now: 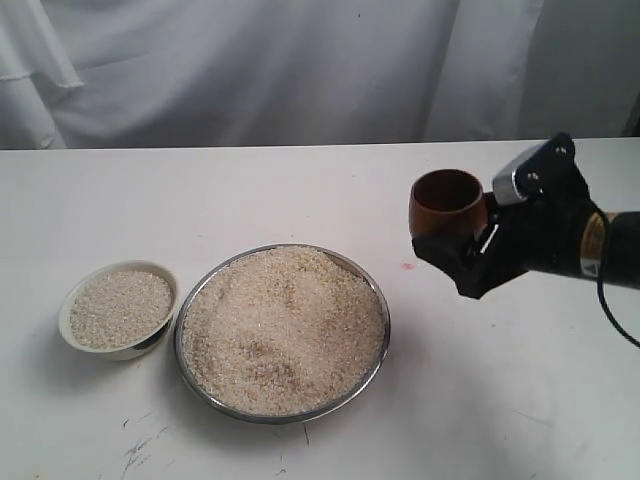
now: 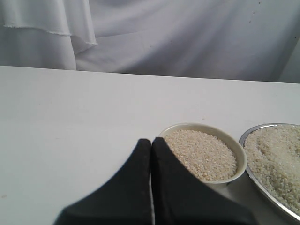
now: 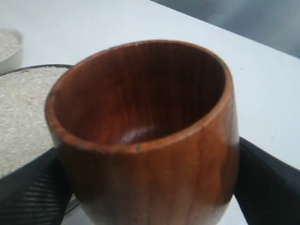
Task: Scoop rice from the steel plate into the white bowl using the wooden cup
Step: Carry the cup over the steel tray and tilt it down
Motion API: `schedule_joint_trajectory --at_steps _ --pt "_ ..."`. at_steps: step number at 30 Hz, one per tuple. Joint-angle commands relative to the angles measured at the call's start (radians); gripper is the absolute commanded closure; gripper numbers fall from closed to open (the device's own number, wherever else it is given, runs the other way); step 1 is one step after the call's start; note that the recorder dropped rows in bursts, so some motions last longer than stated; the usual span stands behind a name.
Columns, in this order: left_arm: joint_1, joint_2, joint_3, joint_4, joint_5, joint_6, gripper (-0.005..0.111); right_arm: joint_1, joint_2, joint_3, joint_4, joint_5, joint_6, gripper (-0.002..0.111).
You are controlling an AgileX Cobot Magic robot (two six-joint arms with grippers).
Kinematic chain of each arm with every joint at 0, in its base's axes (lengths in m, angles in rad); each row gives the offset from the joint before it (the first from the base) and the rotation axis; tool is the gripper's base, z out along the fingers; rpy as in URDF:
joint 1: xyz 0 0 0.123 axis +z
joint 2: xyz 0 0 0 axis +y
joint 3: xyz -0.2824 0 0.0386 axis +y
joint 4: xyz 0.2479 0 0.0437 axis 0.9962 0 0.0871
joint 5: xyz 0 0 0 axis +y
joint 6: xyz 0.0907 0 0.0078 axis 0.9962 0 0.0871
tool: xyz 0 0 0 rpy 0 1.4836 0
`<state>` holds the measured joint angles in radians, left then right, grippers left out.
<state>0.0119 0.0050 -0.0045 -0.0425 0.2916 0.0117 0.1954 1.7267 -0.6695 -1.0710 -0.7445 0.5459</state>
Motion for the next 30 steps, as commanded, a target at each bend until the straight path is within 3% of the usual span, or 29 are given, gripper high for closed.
schedule_joint_trajectory --at_steps 1,7,16,30 --pt "-0.002 -0.005 0.005 -0.001 -0.006 -0.003 0.107 0.082 -0.105 -0.123 -0.077 0.289 0.064 0.108" --pt "-0.002 -0.005 0.005 -0.001 -0.006 -0.003 0.107 0.21 -0.133 -0.314 -0.255 0.661 0.063 0.108" --pt "-0.002 -0.005 0.005 -0.001 -0.006 -0.003 0.107 0.417 -0.122 -0.348 -0.338 0.852 -0.173 0.108" --pt "-0.002 -0.005 0.005 -0.001 -0.006 -0.003 0.107 0.596 0.093 -0.392 -0.413 1.095 -0.499 0.108"
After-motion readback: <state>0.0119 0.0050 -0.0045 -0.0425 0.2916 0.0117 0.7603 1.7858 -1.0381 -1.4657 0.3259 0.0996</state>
